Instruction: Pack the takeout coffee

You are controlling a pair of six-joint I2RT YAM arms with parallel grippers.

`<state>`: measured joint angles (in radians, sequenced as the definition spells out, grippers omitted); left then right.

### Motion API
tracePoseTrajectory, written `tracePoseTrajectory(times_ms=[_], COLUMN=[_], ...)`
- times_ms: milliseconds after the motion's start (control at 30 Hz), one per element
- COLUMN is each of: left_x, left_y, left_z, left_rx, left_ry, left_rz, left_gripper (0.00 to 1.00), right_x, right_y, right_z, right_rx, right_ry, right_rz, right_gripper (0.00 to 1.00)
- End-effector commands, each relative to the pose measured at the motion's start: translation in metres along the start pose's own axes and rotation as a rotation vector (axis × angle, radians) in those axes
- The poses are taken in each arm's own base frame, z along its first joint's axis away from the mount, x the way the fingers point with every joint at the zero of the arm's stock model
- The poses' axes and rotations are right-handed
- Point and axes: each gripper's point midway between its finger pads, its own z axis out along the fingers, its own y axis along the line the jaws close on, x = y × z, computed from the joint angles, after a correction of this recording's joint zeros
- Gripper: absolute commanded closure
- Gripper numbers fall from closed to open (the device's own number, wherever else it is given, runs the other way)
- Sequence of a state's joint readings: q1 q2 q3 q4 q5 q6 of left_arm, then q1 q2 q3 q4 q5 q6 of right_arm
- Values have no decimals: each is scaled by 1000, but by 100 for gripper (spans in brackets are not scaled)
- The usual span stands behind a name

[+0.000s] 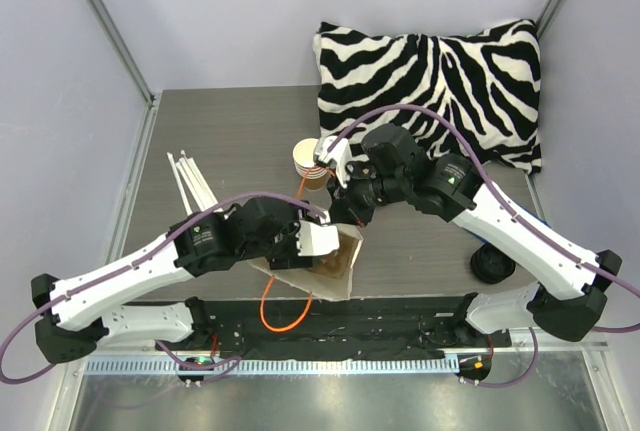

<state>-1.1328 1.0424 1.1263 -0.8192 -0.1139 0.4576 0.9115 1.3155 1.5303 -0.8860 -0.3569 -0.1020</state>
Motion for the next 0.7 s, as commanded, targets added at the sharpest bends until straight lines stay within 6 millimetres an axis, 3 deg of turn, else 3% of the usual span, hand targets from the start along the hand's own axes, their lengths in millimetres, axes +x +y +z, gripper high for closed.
tracePoseTrajectory(times_ms=[0,267,467,667], left_x=[-16,-14,-2,5], left_y=[0,-37,-35,-33], left_z=[-12,-8,-7,-17], left_rx=[23,44,18,-3], left_ry=[-30,25,82,167], left_rz=[143,302,303,367], left_gripper=[95,98,98,99], right_x=[-19,-20,-6,-2], right_y=[24,46,50,37], right_z=[-15,-12,-9,-5], right_rx=[-97,-142,-103,2], right_ry=[-55,-19,32,62], right_rz=[-117,-229,-289,-292], right_gripper=[99,99,99,99])
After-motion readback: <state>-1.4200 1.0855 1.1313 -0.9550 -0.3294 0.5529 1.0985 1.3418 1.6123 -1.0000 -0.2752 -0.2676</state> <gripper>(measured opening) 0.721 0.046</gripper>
